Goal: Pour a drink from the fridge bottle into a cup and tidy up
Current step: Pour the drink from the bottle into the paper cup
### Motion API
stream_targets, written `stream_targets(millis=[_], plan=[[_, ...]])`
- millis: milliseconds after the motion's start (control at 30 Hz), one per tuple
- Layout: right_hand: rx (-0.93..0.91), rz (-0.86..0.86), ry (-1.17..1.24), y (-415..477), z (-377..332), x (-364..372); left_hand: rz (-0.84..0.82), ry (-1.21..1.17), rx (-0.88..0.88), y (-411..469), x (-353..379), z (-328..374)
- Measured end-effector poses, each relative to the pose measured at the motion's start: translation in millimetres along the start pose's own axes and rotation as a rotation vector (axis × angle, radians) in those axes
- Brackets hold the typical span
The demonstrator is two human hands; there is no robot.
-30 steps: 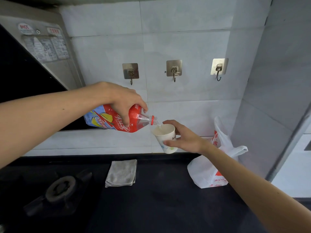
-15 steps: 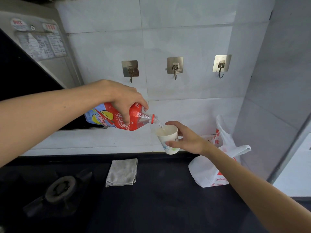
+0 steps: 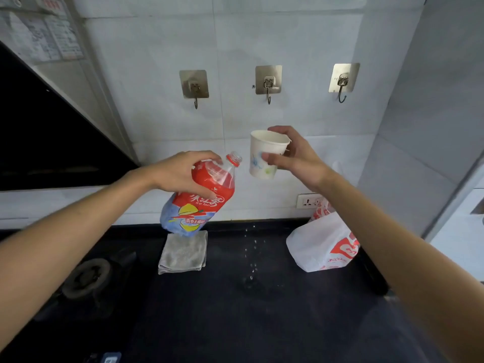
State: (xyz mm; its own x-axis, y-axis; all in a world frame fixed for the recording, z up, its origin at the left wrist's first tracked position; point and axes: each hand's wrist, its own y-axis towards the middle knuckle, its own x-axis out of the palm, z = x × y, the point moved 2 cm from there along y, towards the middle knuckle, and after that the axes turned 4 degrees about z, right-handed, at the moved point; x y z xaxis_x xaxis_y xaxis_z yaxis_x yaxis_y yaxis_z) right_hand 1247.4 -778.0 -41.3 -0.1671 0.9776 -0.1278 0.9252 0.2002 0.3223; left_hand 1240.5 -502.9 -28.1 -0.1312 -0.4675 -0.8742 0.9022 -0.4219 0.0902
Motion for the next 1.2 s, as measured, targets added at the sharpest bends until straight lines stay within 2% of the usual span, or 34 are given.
stream_targets(millis=[200,367,800,1200], plan=[[-0.01,-0.003,-0.085,2,-2,12,0.225,-0.344,-0.016,-23,28,-19],[-0.016,-0.019,-0.155,-1,6,25,0.376,-0.441,0.012,-36,47,-14],[-0.014,-0.019,-0.238,-20,18,53,0.3,-0.475,-0.038,-80,70,-31],[0.141,-0.018,-0.145,-77,84,78,0.261,-0.539,-0.148,-129,122,-63]])
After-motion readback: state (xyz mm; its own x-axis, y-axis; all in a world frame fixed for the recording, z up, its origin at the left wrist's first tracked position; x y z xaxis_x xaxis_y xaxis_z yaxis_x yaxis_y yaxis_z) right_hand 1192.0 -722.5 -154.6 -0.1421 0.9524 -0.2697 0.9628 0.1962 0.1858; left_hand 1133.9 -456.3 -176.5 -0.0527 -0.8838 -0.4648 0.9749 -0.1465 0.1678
